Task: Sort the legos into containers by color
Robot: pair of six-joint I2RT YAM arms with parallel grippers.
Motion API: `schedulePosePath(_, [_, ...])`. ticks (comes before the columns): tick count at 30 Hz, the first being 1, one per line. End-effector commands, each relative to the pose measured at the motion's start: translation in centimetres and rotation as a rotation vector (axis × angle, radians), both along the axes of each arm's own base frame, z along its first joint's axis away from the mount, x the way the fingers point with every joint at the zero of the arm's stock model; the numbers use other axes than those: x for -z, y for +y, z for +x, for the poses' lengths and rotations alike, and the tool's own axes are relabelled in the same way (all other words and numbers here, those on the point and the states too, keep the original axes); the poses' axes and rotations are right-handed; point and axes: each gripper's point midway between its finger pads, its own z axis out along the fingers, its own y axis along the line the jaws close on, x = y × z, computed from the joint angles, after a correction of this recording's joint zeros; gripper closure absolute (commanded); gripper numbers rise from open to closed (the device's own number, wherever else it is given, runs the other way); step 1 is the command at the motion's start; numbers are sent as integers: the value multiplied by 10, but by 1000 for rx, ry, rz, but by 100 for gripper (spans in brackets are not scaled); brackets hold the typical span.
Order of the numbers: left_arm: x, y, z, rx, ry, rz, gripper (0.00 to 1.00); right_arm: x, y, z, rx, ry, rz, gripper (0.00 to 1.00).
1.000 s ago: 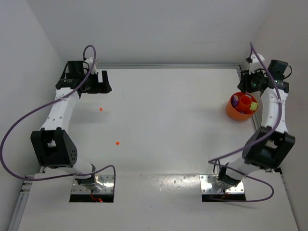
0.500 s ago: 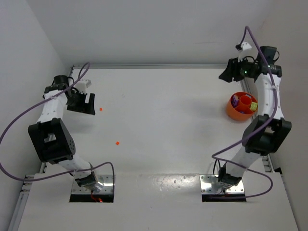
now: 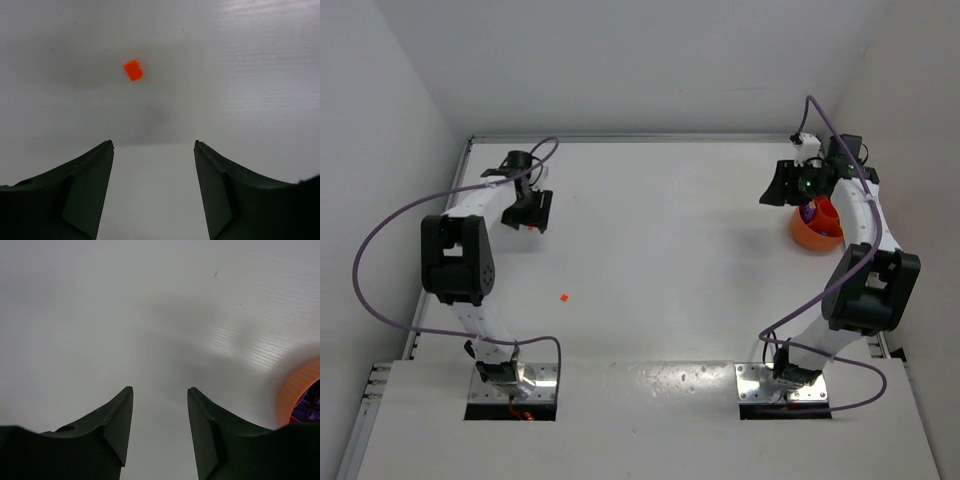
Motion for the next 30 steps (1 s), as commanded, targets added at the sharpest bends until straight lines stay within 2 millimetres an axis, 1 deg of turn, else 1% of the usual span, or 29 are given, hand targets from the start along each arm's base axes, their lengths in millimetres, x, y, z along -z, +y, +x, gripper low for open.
schedulePosePath(1, [3, 13, 32, -214, -65, 156, 31, -11, -9, 8, 57, -66, -43, 53])
schedulePosePath(2, [-1, 17, 39, -260, -78, 197, 32, -12, -11, 10, 71, -68, -49, 53])
schedulePosePath(4, [12, 13, 42, -265, -42, 197, 32, -12, -11, 10, 71, -68, -49, 53])
schedulePosePath(5, [23, 15, 40, -276, -7, 191, 33, -8, -10, 8, 71, -60, -47, 53])
schedulePosePath(6, [26, 9, 42, -282, -6, 159, 33, -8, -12, 8, 76, -58, -54, 53])
schedulePosePath(7, [24, 6, 46, -277, -14, 142, 33, -8, -12, 8, 76, -58, -54, 53])
schedulePosePath(8, [30, 8, 45, -280, 2, 127, 33, -9, -12, 10, 76, -67, -56, 53])
schedulePosePath(9, [33, 8, 48, -292, 6, 105, 34, -8, -14, 10, 89, -61, -59, 53])
schedulePosePath(10, [29, 6, 53, -289, -8, 91, 36, -5, -13, 8, 89, -52, -57, 53])
schedulePosePath(11, [34, 6, 54, -289, -3, 91, 37, -4, -15, 8, 102, -46, -61, 53])
schedulePosePath(12, [30, 11, 58, -301, -16, 89, 40, -3, -18, 8, 130, -34, -64, 53])
schedulePosePath(14, [36, 11, 60, -303, -5, 66, 45, -3, -20, 10, 147, -36, -69, 53])
schedulePosePath(15, [33, 11, 63, -303, -14, 65, 45, -3, -19, 10, 154, -31, -62, 51])
schedulePosePath(16, [37, 15, 61, -312, -5, 66, 46, -3, -19, 10, 154, -31, -62, 51])
schedulePosePath(17, [34, 15, 65, -312, -15, 65, 47, -3, -19, 10, 154, -31, -62, 51])
schedulePosePath(19, [34, 14, 65, -299, -13, 57, 49, 1, -19, 11, 154, -21, -60, 51])
schedulePosePath(20, [38, 12, 64, -286, -1, 54, 51, 5, -18, 9, 148, -4, -50, 51])
schedulePosePath(21, [38, 12, 64, -286, -1, 54, 51, 2, -18, 9, 148, -2, -49, 51])
schedulePosePath(22, [39, 11, 64, -283, 0, 45, 53, 7, -17, 7, 147, 17, -46, 51])
schedulePosePath(24, [41, 10, 61, -271, 11, 41, 54, 4, -17, 10, 135, 13, -44, 51])
schedulePosePath(25, [45, 12, 58, -276, 23, 32, 57, 4, -17, 10, 135, 13, -44, 51])
schedulePosePath(26, [45, 9, 58, -271, 25, 19, 57, 8, -17, 10, 135, 24, -42, 53])
schedulePosePath(27, [41, 9, 59, -271, 16, 18, 59, 8, -17, 10, 135, 24, -42, 53])
schedulePosePath(29, [45, 6, 56, -275, 27, -2, 61, 8, -15, 9, 130, 32, -33, 53])
schedulePosePath(30, [45, 10, 55, -294, 26, -5, 62, 8, -13, 8, 124, 30, -26, 53])
